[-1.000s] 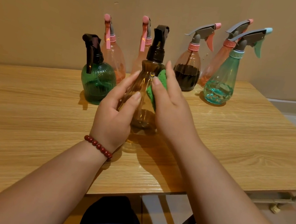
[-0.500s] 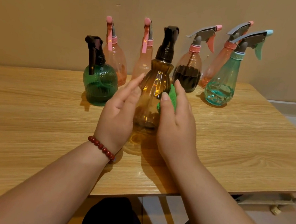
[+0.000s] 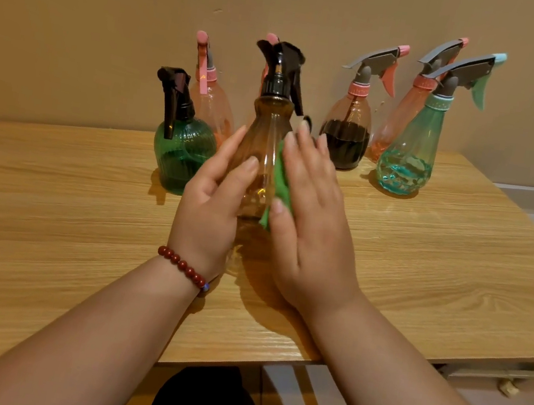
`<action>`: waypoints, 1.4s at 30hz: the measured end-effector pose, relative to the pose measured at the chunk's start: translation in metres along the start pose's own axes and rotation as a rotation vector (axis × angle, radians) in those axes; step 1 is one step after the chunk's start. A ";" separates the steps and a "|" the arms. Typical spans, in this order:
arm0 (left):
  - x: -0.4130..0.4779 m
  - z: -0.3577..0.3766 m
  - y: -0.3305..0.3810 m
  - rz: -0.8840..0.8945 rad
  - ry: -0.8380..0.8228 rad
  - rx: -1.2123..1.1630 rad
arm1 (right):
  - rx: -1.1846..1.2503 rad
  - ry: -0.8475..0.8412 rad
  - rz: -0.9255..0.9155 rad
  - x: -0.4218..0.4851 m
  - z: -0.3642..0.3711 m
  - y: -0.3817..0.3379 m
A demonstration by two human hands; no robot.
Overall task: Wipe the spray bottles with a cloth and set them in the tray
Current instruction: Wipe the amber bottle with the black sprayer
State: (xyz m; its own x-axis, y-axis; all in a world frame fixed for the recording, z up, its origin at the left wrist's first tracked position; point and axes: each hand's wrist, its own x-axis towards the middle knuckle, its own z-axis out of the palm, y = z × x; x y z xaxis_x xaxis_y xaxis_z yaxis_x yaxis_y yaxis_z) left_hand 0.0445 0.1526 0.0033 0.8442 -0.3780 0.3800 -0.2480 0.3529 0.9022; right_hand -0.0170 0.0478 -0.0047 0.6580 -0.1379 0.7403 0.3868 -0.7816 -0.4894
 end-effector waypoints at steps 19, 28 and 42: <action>-0.001 0.000 0.000 0.044 0.060 0.108 | 0.255 0.162 0.270 0.002 0.007 0.007; -0.002 0.001 0.000 0.074 0.050 0.098 | 0.096 0.150 0.012 -0.001 0.009 -0.001; -0.003 0.005 0.002 0.097 0.010 0.235 | 0.330 0.193 0.197 0.002 -0.002 0.013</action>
State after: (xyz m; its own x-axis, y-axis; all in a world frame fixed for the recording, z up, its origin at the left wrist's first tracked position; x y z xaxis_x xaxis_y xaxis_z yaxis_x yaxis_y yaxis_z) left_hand 0.0389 0.1499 0.0053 0.8157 -0.3431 0.4658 -0.4306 0.1775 0.8849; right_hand -0.0120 0.0360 -0.0082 0.6191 -0.4008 0.6754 0.4723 -0.4971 -0.7279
